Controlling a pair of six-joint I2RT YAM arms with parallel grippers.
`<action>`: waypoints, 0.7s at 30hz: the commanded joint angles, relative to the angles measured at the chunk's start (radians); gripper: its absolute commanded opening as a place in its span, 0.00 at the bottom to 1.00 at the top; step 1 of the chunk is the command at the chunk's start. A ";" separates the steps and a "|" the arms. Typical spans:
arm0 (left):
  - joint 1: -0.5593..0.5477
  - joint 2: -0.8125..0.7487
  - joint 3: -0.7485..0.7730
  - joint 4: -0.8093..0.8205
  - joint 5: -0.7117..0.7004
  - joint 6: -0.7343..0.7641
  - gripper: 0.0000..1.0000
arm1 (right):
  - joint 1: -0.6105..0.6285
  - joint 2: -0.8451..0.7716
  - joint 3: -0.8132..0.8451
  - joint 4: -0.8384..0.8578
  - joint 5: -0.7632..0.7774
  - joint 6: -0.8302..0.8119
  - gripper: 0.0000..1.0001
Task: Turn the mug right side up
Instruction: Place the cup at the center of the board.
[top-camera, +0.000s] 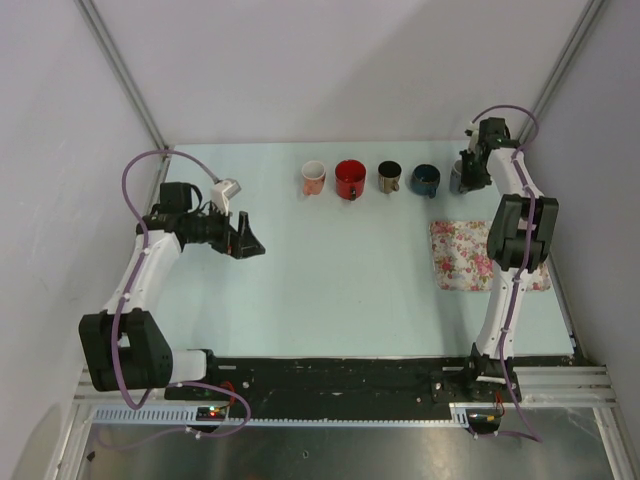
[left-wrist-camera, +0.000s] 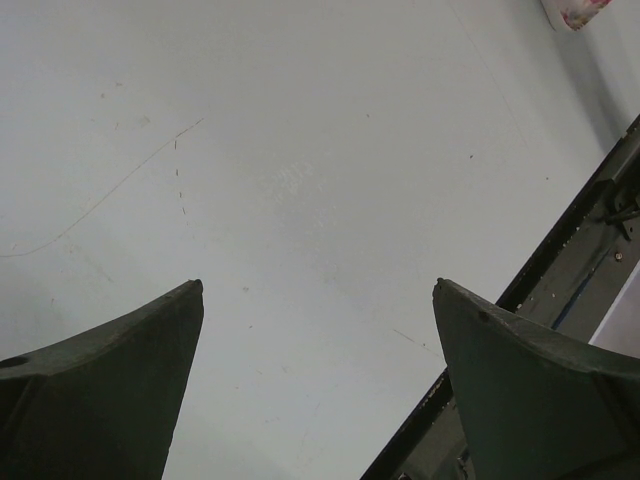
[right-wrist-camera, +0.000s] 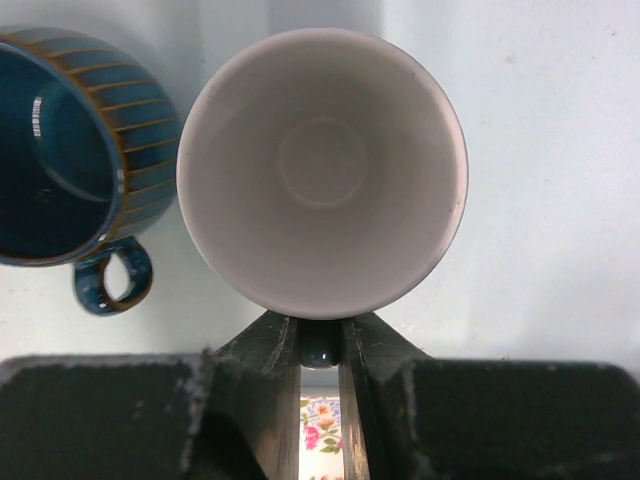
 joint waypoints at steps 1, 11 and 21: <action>0.009 0.005 -0.001 0.016 0.014 0.032 1.00 | -0.005 0.018 0.056 0.040 0.032 -0.008 0.00; 0.009 0.013 -0.002 0.015 0.018 0.030 1.00 | -0.004 0.040 0.055 0.040 0.031 -0.012 0.01; 0.009 0.013 -0.005 0.015 0.019 0.035 1.00 | 0.008 0.059 0.054 0.031 0.035 -0.017 0.16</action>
